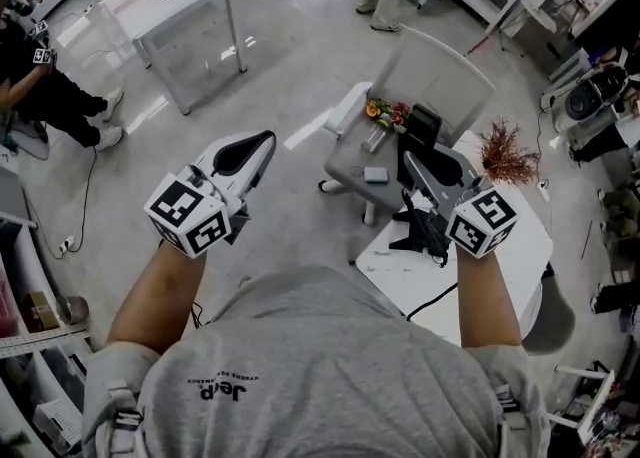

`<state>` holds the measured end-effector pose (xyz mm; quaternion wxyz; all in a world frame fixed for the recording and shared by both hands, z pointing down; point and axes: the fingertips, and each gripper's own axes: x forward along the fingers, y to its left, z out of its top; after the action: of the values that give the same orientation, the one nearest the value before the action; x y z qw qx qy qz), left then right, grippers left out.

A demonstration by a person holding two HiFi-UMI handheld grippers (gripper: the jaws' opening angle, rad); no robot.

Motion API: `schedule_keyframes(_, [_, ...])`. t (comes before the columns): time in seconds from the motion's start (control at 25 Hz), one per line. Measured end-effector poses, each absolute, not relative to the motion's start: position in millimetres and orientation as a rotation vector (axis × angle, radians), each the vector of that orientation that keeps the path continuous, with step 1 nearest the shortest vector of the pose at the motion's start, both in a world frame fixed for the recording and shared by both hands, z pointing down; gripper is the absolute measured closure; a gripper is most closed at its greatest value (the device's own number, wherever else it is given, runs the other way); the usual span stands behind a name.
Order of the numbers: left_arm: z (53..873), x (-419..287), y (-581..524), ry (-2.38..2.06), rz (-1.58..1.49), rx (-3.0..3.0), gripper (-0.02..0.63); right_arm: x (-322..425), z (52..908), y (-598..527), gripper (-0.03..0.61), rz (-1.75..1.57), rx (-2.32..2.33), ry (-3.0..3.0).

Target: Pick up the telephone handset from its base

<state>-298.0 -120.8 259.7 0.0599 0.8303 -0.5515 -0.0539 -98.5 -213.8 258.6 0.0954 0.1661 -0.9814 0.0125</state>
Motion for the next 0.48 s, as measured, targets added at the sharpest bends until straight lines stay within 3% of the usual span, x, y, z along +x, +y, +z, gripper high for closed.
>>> schedule_keyframes(0.48, [234,-368,-71,-1.853,-0.229,2.382,0.557,-171,236,-224,0.502,0.288,0.397,-3.017])
